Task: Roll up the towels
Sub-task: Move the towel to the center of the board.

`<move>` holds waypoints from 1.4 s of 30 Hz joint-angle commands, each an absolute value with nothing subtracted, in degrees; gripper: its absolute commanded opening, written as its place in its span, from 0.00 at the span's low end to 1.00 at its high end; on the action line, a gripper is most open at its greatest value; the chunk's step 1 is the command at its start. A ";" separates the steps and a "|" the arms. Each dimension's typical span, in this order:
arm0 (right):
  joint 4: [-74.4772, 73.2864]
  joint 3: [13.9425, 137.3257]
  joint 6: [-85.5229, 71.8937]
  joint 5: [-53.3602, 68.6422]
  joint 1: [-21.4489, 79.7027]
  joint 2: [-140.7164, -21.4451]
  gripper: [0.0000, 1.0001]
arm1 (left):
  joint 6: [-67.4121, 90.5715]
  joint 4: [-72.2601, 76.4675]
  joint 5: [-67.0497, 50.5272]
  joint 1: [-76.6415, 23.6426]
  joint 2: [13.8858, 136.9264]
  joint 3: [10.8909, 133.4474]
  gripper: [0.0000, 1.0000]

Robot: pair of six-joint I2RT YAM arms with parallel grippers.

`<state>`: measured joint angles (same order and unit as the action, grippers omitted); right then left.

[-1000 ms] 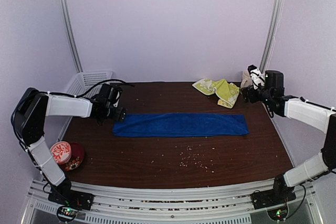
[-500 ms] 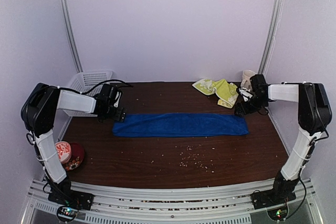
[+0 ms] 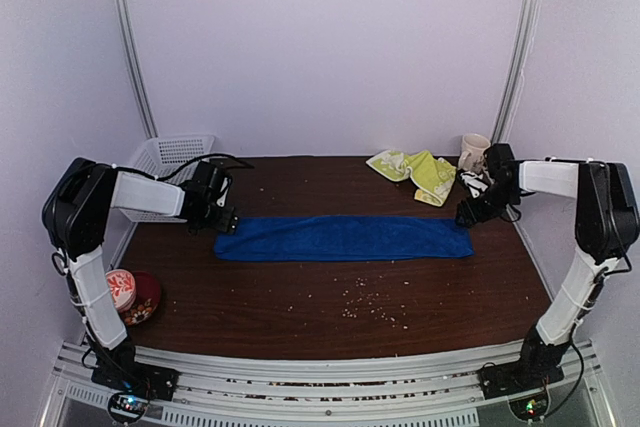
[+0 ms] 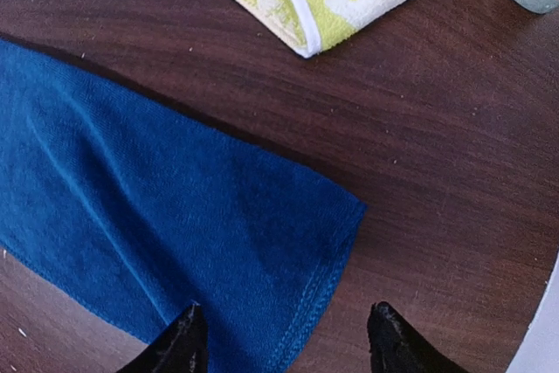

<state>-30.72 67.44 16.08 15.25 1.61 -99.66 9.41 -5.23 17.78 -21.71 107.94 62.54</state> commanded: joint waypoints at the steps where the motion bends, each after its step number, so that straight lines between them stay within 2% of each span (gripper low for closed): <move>1: -31.51 72.54 13.14 18.40 0.13 -104.31 0.60 | 10.11 -7.52 19.98 -21.92 109.82 64.73 0.89; 12: -31.15 75.96 10.07 20.63 -0.44 -110.83 0.49 | 8.71 -12.63 22.87 -23.80 112.28 67.86 0.90; 16: -30.98 75.78 9.51 21.19 -0.59 -111.52 0.47 | 8.46 -13.53 22.81 -24.08 113.51 68.38 0.94; 30: -31.11 75.41 8.66 23.91 -2.10 -113.16 0.32 | 9.23 -14.05 24.39 -24.08 114.52 67.77 0.95; 33: -31.32 75.39 8.31 23.83 -2.37 -112.73 0.32 | 9.24 -14.06 24.78 -24.04 114.43 67.60 0.95; 36: -30.57 74.80 8.43 22.94 -2.47 -110.57 0.38 | 9.32 -14.02 24.98 -24.06 114.43 67.42 0.95; 42: -28.66 73.98 7.60 20.90 -2.64 -109.01 0.40 | 9.34 -13.97 25.40 -24.12 114.52 67.50 0.94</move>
